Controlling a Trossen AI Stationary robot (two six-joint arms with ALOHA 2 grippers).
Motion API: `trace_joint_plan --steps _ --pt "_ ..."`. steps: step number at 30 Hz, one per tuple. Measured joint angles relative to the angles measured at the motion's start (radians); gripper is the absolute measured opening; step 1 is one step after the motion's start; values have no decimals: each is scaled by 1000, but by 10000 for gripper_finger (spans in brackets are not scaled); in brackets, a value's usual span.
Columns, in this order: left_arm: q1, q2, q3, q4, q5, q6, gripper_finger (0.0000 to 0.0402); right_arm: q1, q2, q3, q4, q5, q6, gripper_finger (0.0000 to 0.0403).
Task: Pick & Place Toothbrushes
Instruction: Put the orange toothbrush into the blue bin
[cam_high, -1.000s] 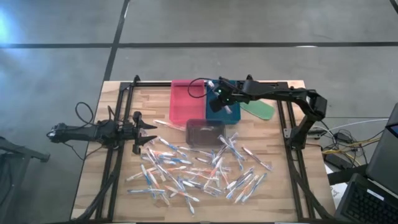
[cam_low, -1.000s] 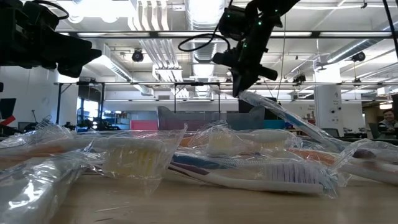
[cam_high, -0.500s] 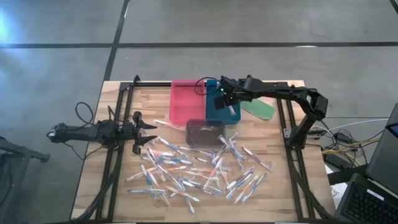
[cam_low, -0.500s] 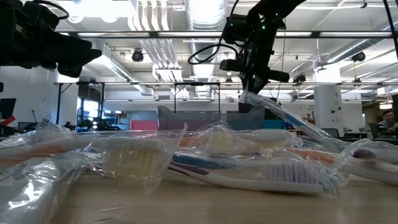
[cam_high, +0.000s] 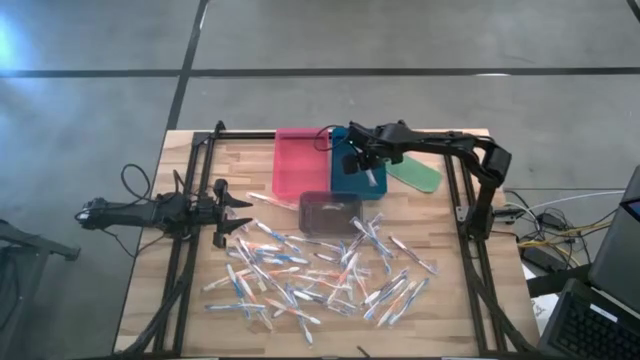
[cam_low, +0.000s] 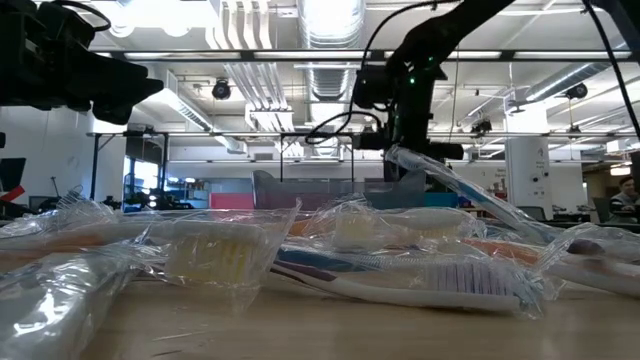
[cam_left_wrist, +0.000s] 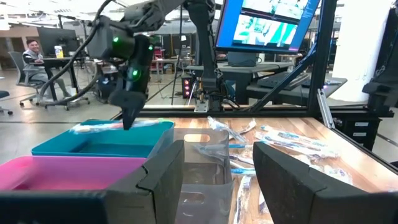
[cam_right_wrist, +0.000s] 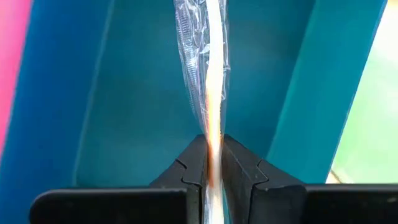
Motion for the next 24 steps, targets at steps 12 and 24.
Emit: trace_joint_plan --steps 12,24 --pt "0 0 0 0 0 0 197 -43 15 -2 -4 -40 58 28" --pt "0 0 0 0 0 0 197 -46 15 -17 -9 -13 65 28"
